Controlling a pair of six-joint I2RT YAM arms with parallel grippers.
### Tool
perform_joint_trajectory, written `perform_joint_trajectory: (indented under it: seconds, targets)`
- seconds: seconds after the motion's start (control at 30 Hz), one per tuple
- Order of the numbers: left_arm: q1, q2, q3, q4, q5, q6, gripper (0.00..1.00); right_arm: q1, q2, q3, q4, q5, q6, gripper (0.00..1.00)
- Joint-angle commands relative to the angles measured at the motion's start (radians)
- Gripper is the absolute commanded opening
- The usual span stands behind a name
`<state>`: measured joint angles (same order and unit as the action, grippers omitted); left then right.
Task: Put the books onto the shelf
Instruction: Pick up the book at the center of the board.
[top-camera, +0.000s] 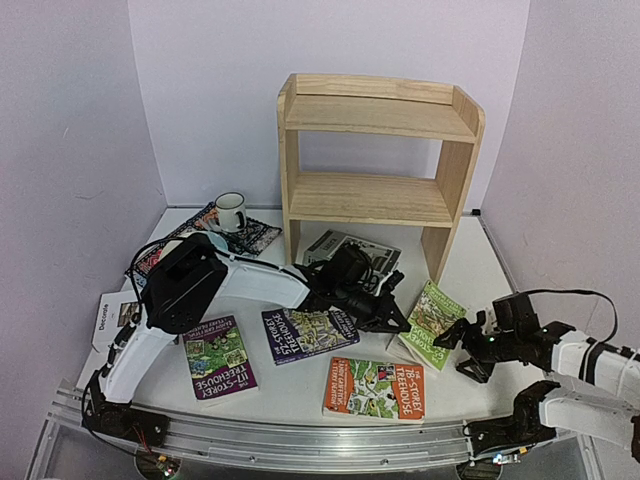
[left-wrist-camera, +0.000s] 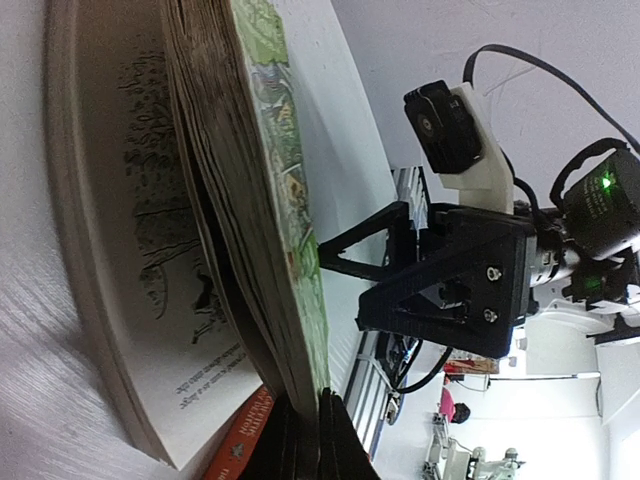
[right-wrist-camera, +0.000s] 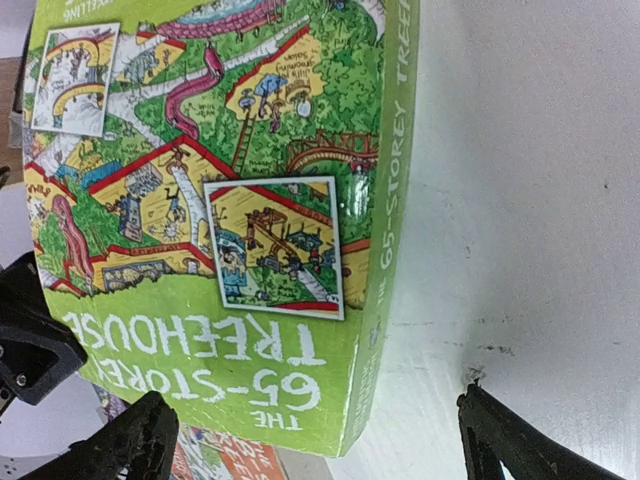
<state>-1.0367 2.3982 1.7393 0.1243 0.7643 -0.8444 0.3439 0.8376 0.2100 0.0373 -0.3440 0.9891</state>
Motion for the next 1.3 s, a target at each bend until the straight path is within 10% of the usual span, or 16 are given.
perform_joint_trajectory:
  seconds: [0.0, 1.27]
  targets:
    - [0.006, -0.102, 0.027, 0.084, 0.05, -0.065, 0.0, 0.002, -0.081, -0.037, 0.015, -0.01, 0.118, 0.98]
    - [0.07, -0.179, -0.026, 0.412, 0.129, -0.364, 0.0, -0.001, 0.064, -0.112, 0.817, -0.042, 0.712, 0.95]
